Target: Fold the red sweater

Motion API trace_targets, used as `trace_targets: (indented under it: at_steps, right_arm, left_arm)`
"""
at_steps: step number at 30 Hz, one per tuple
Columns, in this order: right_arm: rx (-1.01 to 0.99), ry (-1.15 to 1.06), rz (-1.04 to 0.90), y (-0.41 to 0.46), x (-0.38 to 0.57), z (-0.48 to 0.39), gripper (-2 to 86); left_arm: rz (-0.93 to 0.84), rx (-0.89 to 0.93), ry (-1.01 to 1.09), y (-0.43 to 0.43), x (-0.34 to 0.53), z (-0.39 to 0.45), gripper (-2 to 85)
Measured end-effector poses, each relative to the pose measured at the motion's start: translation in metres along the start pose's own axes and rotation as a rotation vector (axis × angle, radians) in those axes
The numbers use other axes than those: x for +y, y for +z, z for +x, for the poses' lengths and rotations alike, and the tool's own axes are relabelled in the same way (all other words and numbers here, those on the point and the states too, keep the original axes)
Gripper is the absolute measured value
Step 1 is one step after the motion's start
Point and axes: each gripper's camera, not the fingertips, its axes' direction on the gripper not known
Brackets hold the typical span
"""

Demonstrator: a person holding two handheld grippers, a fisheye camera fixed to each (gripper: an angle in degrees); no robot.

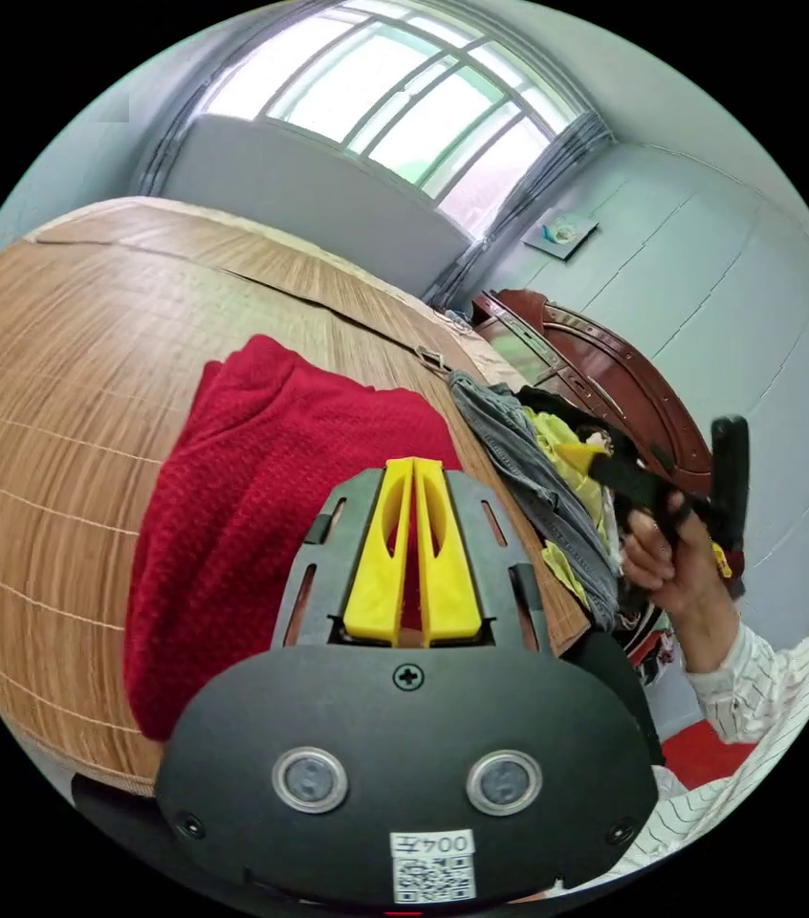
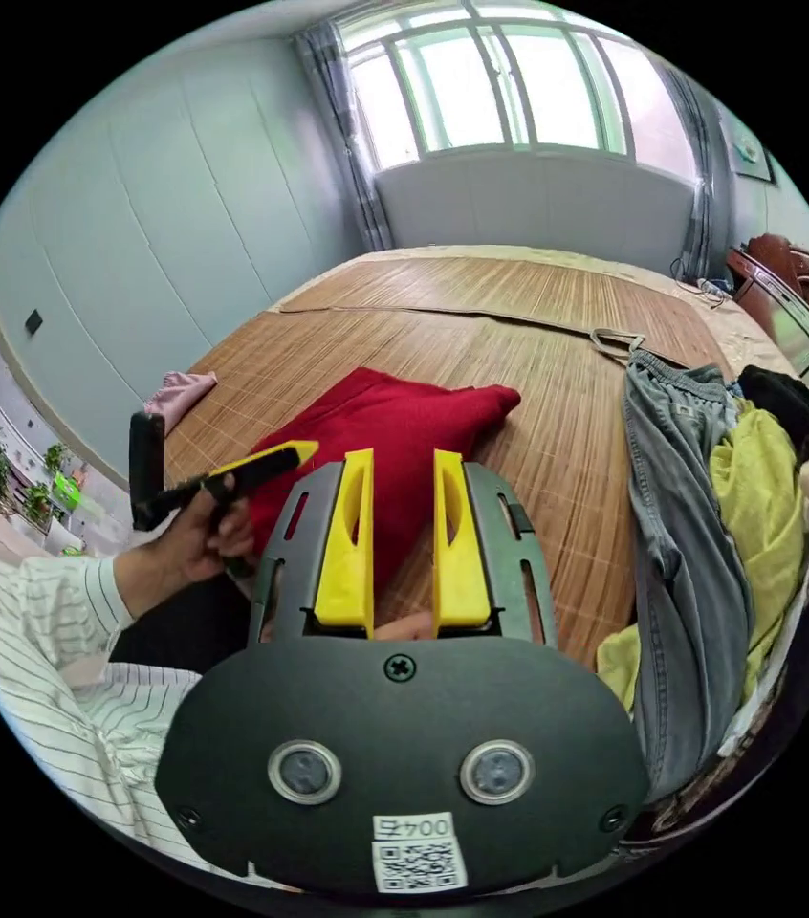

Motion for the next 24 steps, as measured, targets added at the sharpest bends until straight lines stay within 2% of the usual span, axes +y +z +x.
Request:
trace_targets:
  at_steps: [3,7,12,16,24]
  right_arm:
    - [0.124,0.035,-0.018,-0.001,0.068,-0.04,12.3]
    - [0.191,0.05,-0.103,0.021,0.115,-0.076,11.5]
    - [0.193,0.079,-0.148,0.043,0.125,-0.093,11.2]
    - [0.165,0.089,-0.109,0.041,0.125,-0.11,11.0]
    - [0.225,0.106,-0.126,0.049,0.127,-0.132,10.1]
  left_arm:
    - [-0.096,-0.056,-0.024,0.019,0.009,-0.008,0.7]
    - [-0.069,-0.083,-0.059,0.027,0.02,-0.007,0.7]
    - [-0.074,-0.111,-0.108,0.035,0.021,-0.003,0.8]
    - [-0.084,-0.113,-0.121,0.038,0.02,-0.001,0.7]
    - [-0.092,-0.107,-0.113,0.044,0.02,-0.003,0.5]
